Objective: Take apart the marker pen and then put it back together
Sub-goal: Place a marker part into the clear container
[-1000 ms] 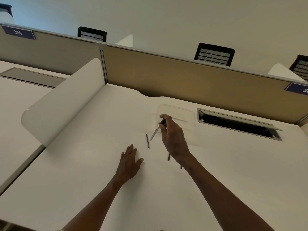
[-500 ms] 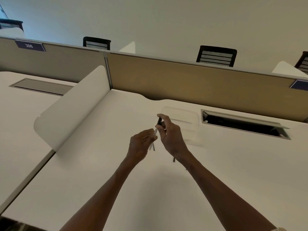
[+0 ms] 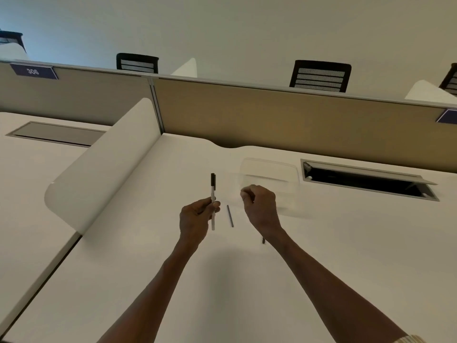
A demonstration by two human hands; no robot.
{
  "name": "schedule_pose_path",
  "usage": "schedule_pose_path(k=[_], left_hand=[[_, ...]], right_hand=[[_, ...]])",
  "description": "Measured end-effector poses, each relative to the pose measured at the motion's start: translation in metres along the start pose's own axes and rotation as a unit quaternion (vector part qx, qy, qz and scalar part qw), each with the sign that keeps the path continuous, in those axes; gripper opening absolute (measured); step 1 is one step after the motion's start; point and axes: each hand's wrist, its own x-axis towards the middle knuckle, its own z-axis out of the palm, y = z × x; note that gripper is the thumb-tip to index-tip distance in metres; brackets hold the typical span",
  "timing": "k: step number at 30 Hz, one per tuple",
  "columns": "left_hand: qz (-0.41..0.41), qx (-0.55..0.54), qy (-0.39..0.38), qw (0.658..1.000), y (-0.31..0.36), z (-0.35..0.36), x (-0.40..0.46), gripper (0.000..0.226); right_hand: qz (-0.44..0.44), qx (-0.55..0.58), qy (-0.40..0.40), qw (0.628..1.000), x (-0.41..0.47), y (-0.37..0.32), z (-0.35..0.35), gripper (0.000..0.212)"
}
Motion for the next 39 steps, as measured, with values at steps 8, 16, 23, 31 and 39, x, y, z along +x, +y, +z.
schedule_pose_path(k=[8, 16, 23, 31, 39], left_hand=[[-0.023, -0.078, 0.032, 0.996, -0.004, -0.005, 0.022, 0.015], [-0.042, -0.098, 0.04, 0.993, -0.016, -0.003, 0.036, 0.017], [-0.055, -0.093, 0.044, 0.993, -0.024, -0.001, 0.047, 0.017], [-0.063, -0.098, 0.032, 0.993, -0.027, 0.005, 0.048, 0.013], [-0.059, -0.092, 0.034, 0.993, -0.026, 0.005, 0.045, 0.013]], right_hand=[[0.125, -0.055, -0.118, 0.984, -0.006, 0.033, 0.035, 0.013], [0.149, -0.109, -0.186, 0.965, -0.006, 0.054, 0.071, 0.019], [0.146, -0.137, -0.204, 0.958, -0.008, 0.061, 0.09, 0.023], [0.148, -0.178, -0.181, 0.956, -0.01, 0.057, 0.102, 0.013], [0.196, -0.143, -0.189, 0.952, -0.004, 0.058, 0.095, 0.016]])
